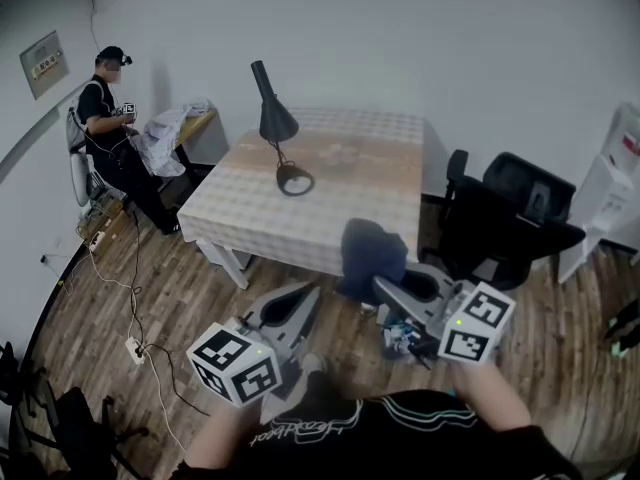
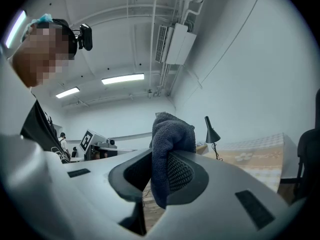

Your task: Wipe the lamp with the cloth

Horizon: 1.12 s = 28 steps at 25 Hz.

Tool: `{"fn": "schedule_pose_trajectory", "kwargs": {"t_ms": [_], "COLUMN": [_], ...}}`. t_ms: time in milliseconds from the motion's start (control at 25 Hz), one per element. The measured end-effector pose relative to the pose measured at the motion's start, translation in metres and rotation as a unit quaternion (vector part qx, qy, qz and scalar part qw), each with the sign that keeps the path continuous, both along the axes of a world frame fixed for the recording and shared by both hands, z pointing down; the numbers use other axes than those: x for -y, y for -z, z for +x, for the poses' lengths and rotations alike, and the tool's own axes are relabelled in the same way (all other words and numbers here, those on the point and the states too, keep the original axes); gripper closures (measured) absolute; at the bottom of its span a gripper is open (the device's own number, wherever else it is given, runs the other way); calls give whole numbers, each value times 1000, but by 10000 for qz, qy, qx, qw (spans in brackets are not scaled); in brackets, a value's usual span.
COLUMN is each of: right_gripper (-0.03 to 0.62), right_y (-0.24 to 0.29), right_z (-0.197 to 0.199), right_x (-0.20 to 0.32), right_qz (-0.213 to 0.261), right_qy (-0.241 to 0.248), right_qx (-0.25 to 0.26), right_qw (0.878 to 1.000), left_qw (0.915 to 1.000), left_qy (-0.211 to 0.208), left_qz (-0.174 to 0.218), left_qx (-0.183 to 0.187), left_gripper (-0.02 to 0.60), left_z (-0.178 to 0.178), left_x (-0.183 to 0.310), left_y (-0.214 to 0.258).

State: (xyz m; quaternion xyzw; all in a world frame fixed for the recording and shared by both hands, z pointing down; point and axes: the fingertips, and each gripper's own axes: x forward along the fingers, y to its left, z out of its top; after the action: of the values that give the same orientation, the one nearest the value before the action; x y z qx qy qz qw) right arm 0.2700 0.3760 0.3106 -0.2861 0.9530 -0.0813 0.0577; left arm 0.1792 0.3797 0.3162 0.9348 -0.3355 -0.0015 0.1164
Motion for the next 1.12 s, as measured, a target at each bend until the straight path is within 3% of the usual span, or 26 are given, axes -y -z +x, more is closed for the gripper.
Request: {"fn": "schedule_pose_trajectory", "kwargs": {"t_ms": [240, 560, 1120], "right_gripper": [533, 533, 533], "right_y": [-6, -8, -10], "right_z": [1, -17, -94], "right_x": [28, 102, 307], "right_qz": [-22, -98, -363], "right_qy": [-213, -419, -535], "right_qx": [-41, -95, -116], "right_qw": [9998, 9990, 9978], "left_qw": [9998, 9994, 9988], "left_qy": [-171, -340, -285], "left_qz": [21, -47, -371], "left_qx": [-31, -99, -167], "left_gripper": [581, 581, 581], "left_z": [-2, -22, -105], "left_x": [29, 106, 314], "left_y": [-6, -10, -19]}}
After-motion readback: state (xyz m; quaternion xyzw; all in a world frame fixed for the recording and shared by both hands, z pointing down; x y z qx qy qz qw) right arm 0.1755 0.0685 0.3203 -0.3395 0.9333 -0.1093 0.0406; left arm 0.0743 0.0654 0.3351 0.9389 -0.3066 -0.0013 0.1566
